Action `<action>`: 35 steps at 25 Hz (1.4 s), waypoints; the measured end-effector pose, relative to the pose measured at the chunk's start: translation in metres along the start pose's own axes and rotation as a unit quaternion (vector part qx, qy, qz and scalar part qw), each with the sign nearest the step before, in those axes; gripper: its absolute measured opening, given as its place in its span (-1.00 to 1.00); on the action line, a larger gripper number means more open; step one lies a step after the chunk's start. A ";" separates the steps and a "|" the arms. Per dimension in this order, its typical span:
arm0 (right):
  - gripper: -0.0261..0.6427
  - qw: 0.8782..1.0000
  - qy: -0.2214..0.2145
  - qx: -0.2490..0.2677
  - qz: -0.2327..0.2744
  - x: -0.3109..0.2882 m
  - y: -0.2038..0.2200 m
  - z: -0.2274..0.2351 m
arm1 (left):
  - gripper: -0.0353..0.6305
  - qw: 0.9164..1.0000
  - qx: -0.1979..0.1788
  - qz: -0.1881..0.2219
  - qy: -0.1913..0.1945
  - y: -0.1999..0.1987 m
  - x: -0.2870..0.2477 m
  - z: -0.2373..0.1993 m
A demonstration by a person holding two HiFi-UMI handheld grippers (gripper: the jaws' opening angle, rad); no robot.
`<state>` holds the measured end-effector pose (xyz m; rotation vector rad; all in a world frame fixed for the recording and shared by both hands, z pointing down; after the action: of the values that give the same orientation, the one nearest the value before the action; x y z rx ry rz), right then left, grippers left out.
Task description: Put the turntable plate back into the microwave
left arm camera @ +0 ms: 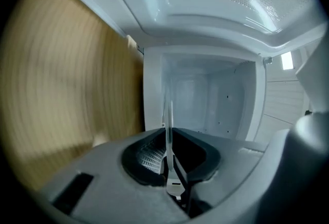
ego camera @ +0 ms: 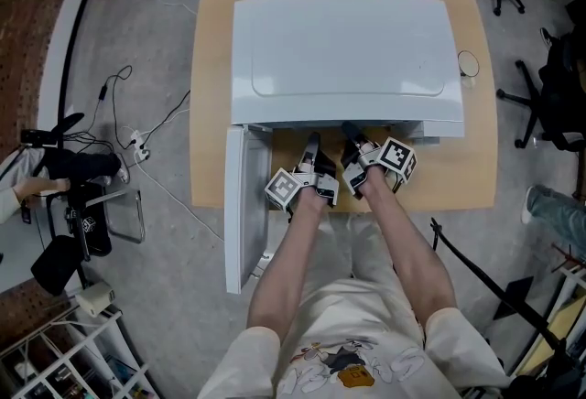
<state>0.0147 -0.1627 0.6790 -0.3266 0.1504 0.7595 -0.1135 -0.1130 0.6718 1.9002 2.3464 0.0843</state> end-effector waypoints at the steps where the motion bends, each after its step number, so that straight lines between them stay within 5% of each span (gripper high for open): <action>1: -0.78 1.000 0.000 -0.002 0.000 0.000 0.000 0.000 | -0.79 1.000 0.004 0.003 -0.001 0.000 0.000 0.000; 7: -0.58 1.000 0.000 -0.031 0.002 0.010 0.003 0.008 | -0.81 0.999 -0.028 -0.005 -0.041 0.000 0.003 -0.018; 19: -0.62 0.999 0.018 -0.034 0.005 0.043 0.022 0.025 | -0.65 0.998 -0.041 -0.033 -0.045 0.014 0.019 -0.010; 22: -0.84 1.000 0.012 -0.009 0.003 0.056 0.026 0.020 | -0.78 0.995 -0.073 -0.057 -0.046 0.020 0.034 0.000; 29: -0.90 0.996 0.028 0.082 -0.020 0.082 0.036 0.006 | -0.90 0.969 -0.208 -0.130 -0.044 0.032 0.063 0.029; 33: -0.90 0.992 0.032 0.120 -0.027 0.089 0.045 -0.003 | -0.90 0.936 -0.306 -0.163 -0.056 0.042 0.068 0.040; 35: -0.90 0.988 0.040 0.144 -0.036 0.090 0.048 -0.006 | -0.90 0.928 -0.328 -0.169 -0.059 0.046 0.066 0.046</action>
<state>0.0456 -0.0741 0.6399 -0.0860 0.3188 0.6435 -0.0766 -0.0401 0.6277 1.1429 2.1446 0.6150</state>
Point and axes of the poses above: the fingertips, and each gripper's own axes: x backward along the fingers, z to its right, y out of its underside, the point moved 5 cm from there along x, backward along the fingers, and after that the axes turned 14 degrees about -x, right-handed, at the moved point
